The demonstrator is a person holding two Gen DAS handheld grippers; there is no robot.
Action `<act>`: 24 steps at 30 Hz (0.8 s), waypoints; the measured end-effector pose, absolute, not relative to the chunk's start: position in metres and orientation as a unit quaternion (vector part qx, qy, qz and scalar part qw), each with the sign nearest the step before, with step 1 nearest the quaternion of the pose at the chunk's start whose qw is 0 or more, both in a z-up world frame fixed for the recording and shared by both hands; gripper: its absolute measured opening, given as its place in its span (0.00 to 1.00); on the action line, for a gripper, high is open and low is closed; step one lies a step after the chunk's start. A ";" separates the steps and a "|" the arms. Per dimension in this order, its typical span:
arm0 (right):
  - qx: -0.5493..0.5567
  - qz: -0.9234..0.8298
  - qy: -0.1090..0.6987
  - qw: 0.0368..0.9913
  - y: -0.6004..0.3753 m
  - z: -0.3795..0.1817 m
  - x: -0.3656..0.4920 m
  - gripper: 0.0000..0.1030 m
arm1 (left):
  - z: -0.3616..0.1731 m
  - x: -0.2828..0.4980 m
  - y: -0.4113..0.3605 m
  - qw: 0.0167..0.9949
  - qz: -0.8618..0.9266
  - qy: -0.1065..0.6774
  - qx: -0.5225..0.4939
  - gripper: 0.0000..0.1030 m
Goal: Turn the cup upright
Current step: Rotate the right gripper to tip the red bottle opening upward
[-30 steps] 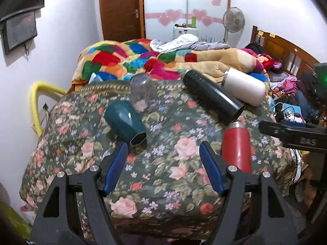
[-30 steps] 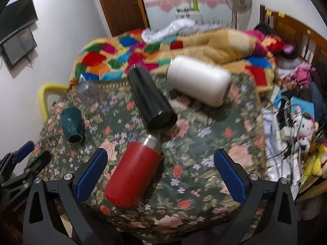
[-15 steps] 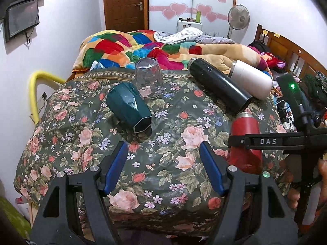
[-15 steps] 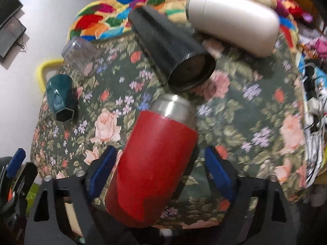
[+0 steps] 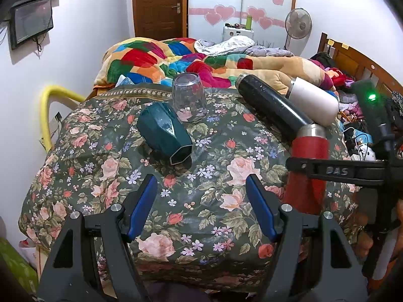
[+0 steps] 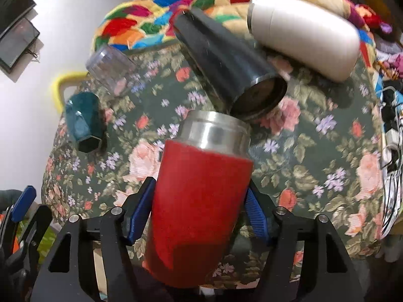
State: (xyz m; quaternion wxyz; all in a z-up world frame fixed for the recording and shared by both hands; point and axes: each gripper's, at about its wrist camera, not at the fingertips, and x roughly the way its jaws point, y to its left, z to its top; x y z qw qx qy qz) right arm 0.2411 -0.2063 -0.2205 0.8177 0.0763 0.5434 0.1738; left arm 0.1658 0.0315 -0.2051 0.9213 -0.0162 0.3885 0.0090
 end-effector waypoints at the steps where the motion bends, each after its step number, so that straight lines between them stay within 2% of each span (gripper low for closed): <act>1: 0.073 0.175 0.535 0.823 -0.207 -0.215 0.239 0.60 | -0.204 0.165 0.031 0.922 0.010 0.387 -0.017 0.70; 13: 0.042 0.182 0.472 0.862 -0.203 -0.172 0.235 0.58 | -0.191 0.162 0.027 0.929 0.010 0.370 -0.016 0.70; 24: -0.004 0.196 0.486 0.852 -0.181 -0.184 0.235 0.58 | -0.196 0.166 0.033 0.926 0.015 0.376 -0.023 0.70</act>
